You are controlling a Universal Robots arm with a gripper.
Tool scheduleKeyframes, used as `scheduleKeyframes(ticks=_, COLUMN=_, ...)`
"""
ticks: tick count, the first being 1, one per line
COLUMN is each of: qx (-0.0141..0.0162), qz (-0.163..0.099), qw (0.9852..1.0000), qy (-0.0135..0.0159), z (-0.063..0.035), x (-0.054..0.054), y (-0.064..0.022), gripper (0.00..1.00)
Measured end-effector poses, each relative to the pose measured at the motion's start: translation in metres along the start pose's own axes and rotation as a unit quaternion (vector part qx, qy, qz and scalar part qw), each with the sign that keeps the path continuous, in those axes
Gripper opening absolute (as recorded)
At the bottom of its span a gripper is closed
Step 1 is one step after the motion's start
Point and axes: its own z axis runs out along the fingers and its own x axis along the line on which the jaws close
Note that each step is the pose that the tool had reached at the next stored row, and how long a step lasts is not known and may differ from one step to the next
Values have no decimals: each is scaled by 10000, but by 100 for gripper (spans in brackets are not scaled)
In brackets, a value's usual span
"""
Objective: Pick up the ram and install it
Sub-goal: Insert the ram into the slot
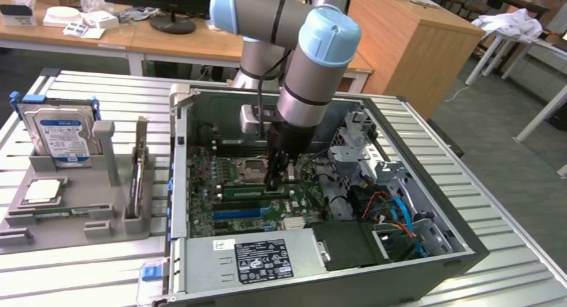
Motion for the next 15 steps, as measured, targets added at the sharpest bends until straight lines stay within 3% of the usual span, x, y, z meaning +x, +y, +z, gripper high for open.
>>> scheduleKeyframes(ticks=15, qx=-17, qz=0, qw=10000, qy=10, z=-642, x=-21, y=29, gripper=25)
